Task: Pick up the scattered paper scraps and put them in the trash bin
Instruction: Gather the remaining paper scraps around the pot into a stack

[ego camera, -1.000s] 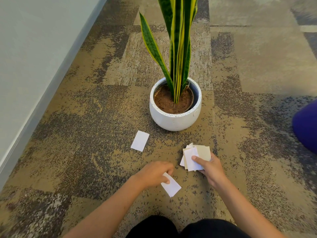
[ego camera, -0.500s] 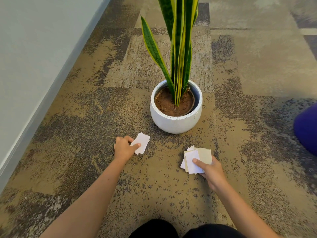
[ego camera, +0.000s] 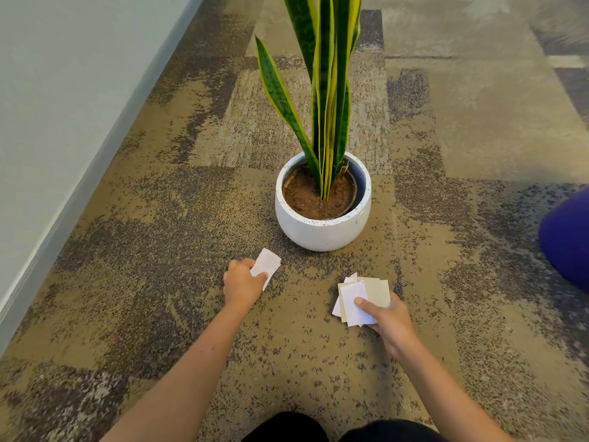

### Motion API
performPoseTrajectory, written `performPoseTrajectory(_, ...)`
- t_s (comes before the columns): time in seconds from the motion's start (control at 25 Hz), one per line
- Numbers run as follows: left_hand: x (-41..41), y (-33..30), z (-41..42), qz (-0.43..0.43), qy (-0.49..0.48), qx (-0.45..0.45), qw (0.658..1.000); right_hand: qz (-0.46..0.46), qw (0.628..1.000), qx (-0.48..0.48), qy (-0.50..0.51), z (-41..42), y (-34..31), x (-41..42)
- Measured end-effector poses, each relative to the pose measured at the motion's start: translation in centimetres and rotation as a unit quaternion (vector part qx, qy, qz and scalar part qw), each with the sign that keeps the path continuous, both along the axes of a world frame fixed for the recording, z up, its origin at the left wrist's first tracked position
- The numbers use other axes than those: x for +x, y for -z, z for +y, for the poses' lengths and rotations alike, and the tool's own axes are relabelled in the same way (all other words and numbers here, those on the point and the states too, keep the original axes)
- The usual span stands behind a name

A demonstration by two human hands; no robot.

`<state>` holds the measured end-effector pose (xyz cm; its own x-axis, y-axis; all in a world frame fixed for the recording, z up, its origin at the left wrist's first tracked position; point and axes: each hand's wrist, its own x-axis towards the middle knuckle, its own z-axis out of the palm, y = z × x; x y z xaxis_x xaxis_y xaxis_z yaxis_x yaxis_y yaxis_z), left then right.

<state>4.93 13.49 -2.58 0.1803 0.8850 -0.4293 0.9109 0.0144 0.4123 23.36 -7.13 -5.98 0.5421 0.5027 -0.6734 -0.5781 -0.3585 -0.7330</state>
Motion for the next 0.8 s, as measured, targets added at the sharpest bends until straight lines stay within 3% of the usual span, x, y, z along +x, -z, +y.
performPoseTrajectory(0.24,0.5,-0.4,-1.4,-0.007,0.031,0.027,0.999,-0.008,1.0,-0.013,-0.01,0.1,-0.3,0.0)
performPoseTrajectory(0.36,0.8,-1.3,-2.2,-0.07,0.024,0.022,0.997,-0.003,1.0,-0.015,-0.009,0.2,-0.6,0.0)
performPoseTrajectory(0.48,1.5,-2.7,-3.3,-0.175,-0.016,-0.085,0.981,0.004,1.0,-0.02,-0.007,0.5,-1.2,0.1)
performPoseTrajectory(0.64,3.4,-4.2,-5.8,-0.336,-0.02,-0.29,0.896,0.017,1.0,-0.003,0.009,0.7,-2.3,0.0)
performPoseTrajectory(0.72,4.9,-4.4,-7.1,-0.345,0.032,-0.302,0.888,0.02,1.0,0.017,0.002,0.7,-3.2,0.0)
performPoseTrajectory(0.8,6.5,-4.5,-8.2,-0.322,0.085,-0.274,0.902,0.024,0.999,0.047,-0.013,0.4,-4.3,0.3)
